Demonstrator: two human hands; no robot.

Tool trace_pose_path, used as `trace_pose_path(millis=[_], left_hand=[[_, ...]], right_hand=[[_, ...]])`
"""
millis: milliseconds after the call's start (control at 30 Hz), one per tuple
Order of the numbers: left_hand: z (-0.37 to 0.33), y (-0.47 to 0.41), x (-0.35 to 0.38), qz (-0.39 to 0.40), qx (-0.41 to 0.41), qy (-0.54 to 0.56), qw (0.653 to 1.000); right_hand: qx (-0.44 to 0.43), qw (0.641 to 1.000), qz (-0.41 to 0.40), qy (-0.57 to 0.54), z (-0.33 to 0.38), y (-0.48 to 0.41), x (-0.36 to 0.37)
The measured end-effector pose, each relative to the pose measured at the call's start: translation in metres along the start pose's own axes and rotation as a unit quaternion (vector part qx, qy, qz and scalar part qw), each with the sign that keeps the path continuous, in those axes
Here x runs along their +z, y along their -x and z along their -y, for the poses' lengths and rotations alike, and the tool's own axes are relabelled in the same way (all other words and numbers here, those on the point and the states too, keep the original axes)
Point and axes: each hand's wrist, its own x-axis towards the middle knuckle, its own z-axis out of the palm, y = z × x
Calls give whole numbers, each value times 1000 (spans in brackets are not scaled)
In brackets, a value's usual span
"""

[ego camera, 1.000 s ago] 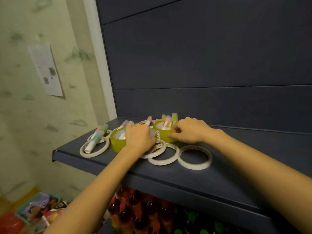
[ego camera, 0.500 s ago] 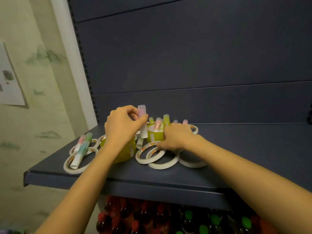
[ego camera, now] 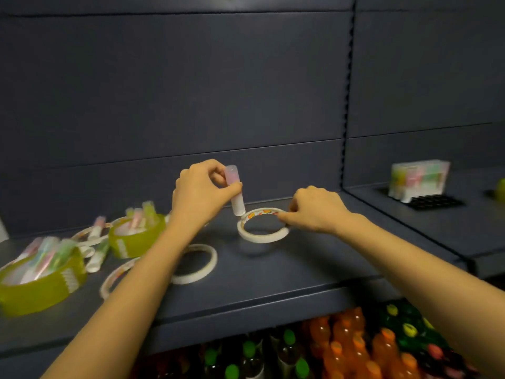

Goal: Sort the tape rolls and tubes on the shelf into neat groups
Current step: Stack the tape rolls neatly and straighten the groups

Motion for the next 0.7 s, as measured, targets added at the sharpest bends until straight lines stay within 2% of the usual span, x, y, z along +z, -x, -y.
trace_pose_path(millis=[367, 700], left_hand=[[-154, 30, 171, 137, 49, 92, 985], [-217, 37, 265, 116, 49, 63, 990]], right_hand=[[153, 984, -42, 76, -226, 108, -56], [204, 973, -43, 99, -353, 158, -78]])
